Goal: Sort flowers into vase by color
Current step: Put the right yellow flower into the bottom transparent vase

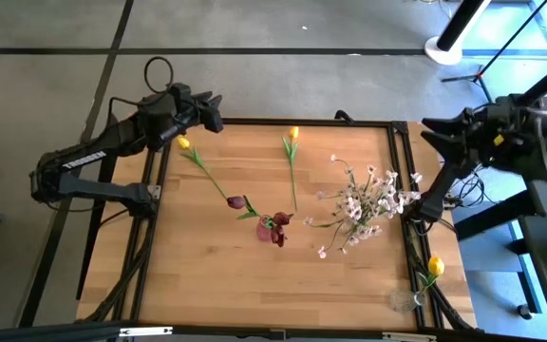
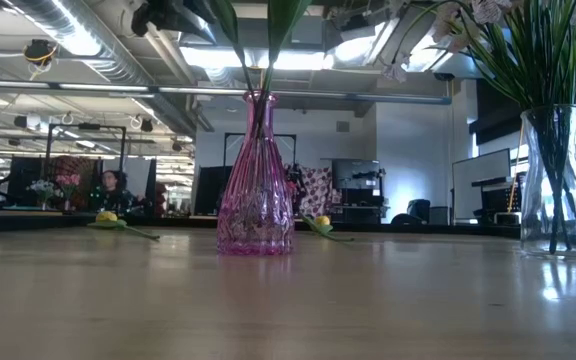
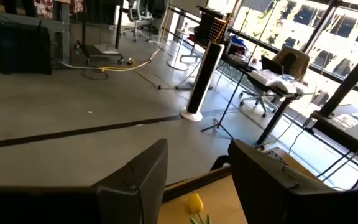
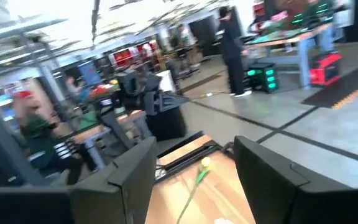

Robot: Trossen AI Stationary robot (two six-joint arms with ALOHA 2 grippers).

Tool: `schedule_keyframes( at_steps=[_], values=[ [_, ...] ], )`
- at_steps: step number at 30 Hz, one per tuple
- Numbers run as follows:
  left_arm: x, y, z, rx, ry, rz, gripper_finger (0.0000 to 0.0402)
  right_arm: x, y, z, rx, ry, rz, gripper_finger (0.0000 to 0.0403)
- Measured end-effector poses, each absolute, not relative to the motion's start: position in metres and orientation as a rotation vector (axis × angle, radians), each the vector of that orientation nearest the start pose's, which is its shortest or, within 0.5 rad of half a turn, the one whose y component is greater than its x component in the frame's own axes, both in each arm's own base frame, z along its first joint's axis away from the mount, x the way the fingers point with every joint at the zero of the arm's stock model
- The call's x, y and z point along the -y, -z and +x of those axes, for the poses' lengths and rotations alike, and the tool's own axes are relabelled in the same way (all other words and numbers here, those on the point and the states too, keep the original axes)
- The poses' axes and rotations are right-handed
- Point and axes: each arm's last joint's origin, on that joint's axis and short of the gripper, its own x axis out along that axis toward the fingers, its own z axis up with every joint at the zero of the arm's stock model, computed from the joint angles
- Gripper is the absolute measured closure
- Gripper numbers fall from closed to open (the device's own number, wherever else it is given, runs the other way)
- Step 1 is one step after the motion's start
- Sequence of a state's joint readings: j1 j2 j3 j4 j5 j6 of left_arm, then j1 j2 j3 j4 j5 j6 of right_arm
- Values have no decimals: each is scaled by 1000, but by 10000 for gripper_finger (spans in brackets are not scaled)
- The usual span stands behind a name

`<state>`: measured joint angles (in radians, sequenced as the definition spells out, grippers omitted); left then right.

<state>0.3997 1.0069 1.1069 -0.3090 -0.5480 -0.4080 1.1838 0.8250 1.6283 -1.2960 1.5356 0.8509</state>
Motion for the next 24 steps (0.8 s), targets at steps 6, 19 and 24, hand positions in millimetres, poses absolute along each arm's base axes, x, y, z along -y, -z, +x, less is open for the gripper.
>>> schedule_keyframes(
  at_steps=[6,19,24],
  values=[
    [-95,-392,188,-16,-952,-364,234,-41,-473,69,71,614,320,189],
    [-93,-393,190,-19,-835,-386,234,35,-446,226,-237,771,473,189],
    [-92,-392,191,-28,-794,-413,234,95,-421,254,-331,792,573,189]
  ],
)
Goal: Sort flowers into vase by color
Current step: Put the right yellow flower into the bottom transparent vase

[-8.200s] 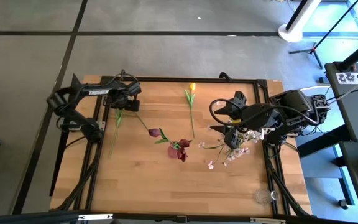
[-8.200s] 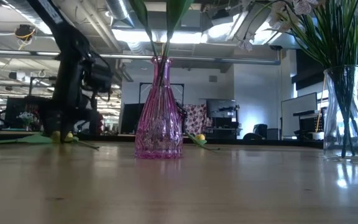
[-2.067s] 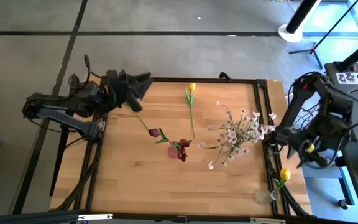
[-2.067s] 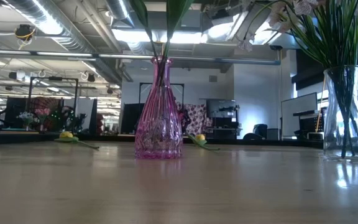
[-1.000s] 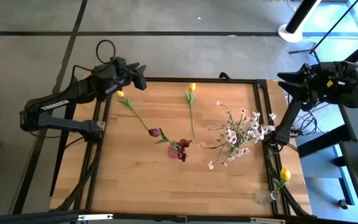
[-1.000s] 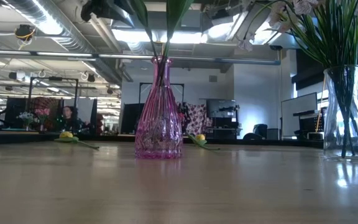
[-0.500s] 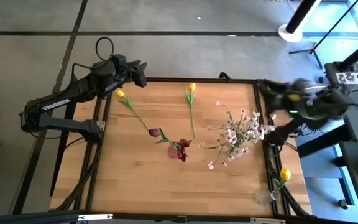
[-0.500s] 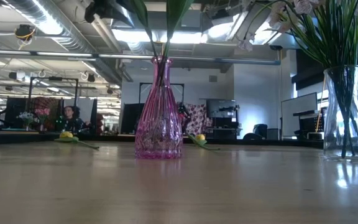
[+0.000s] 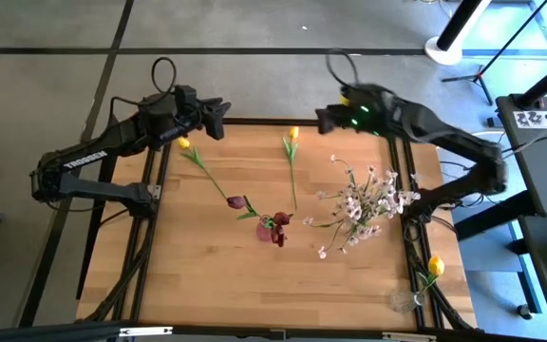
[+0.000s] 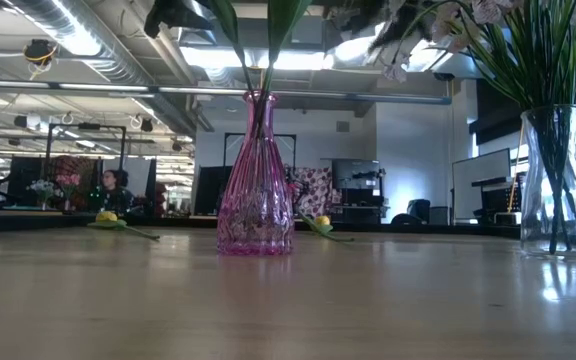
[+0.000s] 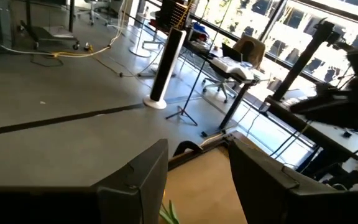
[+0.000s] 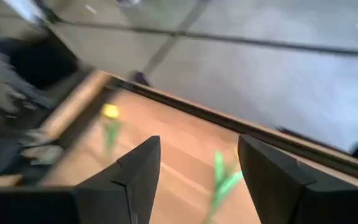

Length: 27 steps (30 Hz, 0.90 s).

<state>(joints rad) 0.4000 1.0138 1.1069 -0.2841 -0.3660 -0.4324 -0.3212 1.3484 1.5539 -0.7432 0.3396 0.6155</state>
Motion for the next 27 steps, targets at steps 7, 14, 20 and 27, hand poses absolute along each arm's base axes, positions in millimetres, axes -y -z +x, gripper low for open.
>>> schedule_keyframes(
  at_steps=[7,14,20,27],
  values=[
    [-90,-383,189,-136,-790,-420,234,163,-357,291,-538,911,716,189],
    [-86,-368,185,-321,-729,-449,234,195,-286,333,-678,926,845,186],
    [-85,-365,184,-360,-722,-424,234,205,-241,359,-713,866,997,139],
    [-89,-366,183,-374,-734,-362,234,224,-196,368,-756,920,1053,120]
  ],
)
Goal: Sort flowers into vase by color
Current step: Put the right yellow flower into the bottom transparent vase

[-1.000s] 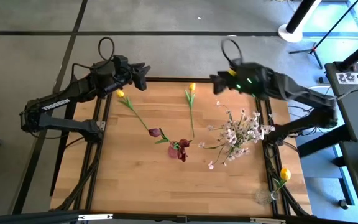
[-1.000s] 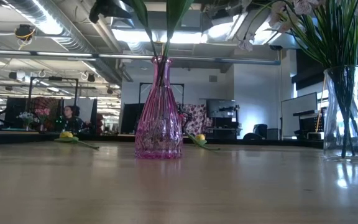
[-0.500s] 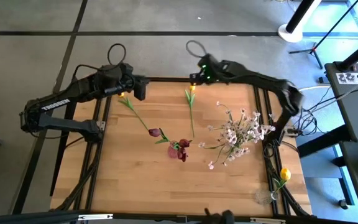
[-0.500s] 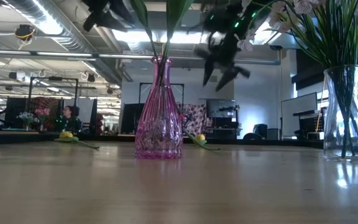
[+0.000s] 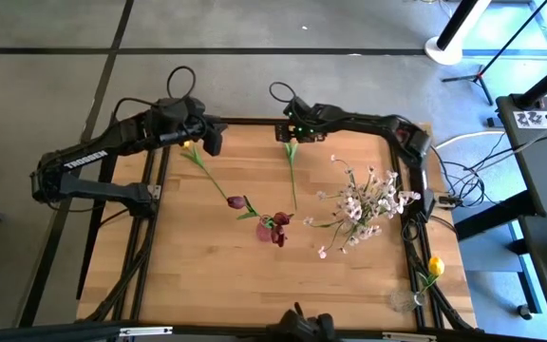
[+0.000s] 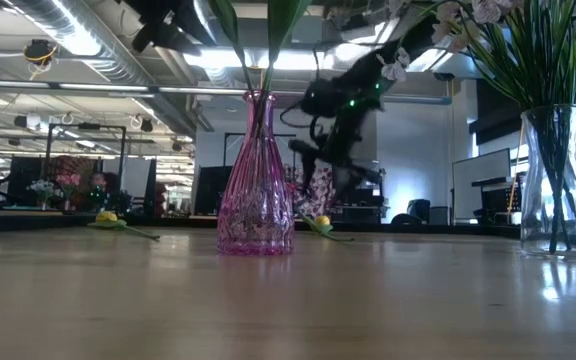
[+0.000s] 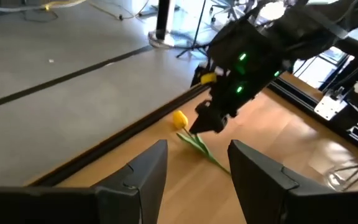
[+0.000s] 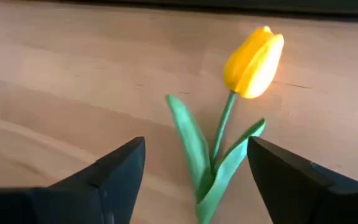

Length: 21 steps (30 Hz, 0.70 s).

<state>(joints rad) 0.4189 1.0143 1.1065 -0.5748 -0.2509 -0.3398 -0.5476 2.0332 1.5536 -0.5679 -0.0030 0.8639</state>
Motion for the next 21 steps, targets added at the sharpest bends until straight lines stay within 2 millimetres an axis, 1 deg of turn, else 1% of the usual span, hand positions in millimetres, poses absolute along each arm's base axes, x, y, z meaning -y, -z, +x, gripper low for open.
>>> schedule_keyframes(
  at_steps=[4,7,13,16,21],
  values=[
    [-94,-369,183,-336,-756,-349,234,240,-176,368,-760,900,1100,144],
    [-98,-372,183,-294,-776,-348,234,254,-162,363,-779,877,1159,167],
    [-105,-377,180,-233,-806,-348,234,278,-143,354,-760,795,1263,211],
    [-108,-377,179,-230,-819,-350,234,284,-138,351,-763,750,1311,237],
    [-107,-377,180,-226,-808,-366,234,285,-134,351,-777,748,1317,286]
  ],
)
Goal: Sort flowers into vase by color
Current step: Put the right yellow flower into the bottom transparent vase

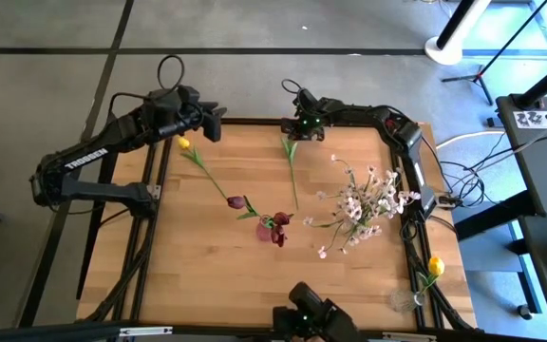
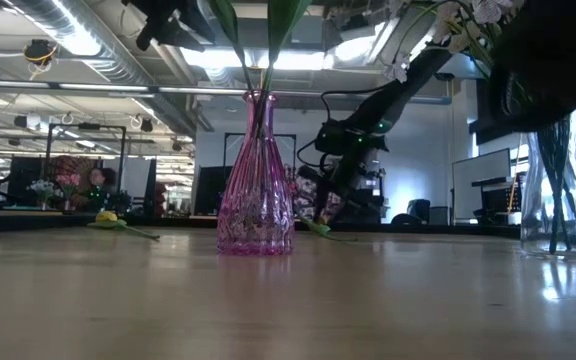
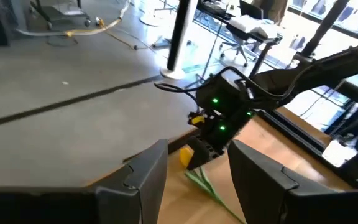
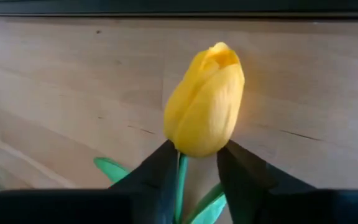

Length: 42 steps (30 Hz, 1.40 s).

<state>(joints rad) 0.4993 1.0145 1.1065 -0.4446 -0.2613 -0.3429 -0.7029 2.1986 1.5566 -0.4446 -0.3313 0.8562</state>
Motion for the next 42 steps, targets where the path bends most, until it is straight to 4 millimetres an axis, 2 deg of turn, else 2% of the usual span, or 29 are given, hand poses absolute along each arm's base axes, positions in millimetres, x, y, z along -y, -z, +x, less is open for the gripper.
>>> schedule_keyframes(
  at_steps=[8,10,12,14,16,20,22,25,27,30,33,37,39,42],
  values=[
    [-86,-383,189,-171,-635,-434,234,278,-134,359,-777,758,1240,386],
    [-77,-386,190,-155,-591,-450,234,279,-141,364,-755,738,1214,393],
    [-66,-389,190,-149,-539,-448,234,278,-156,368,-730,716,1197,388],
    [-55,-392,187,-141,-485,-439,234,279,-193,371,-636,670,1142,387],
    [-45,-396,183,-136,-436,-419,234,276,-240,372,-507,622,1054,394],
    [-30,-401,174,-142,-316,-339,234,261,-331,355,-233,534,903,394],
    [-23,-404,171,-139,-228,-312,234,243,-382,336,-95,470,801,393],
    [-16,-406,168,-138,-130,-309,234,200,-449,301,48,336,609,397],
    [-14,-406,168,-139,-111,-304,234,166,-482,278,103,247,506,398],
    [-14,-407,171,-126,-106,-305,234,111,-516,248,167,62,389,395],
    [-14,-411,176,-76,-99,-304,234,58,-544,216,257,-126,331,397],
    [-15,-423,183,54,-79,-299,234,7,-566,172,364,-369,269,399],
    [-15,-428,186,122,-69,-297,234,-13,-569,154,356,-504,253,398],
    [-13,-435,191,203,-45,-297,234,-34,-561,136,251,-642,232,400]
  ],
)
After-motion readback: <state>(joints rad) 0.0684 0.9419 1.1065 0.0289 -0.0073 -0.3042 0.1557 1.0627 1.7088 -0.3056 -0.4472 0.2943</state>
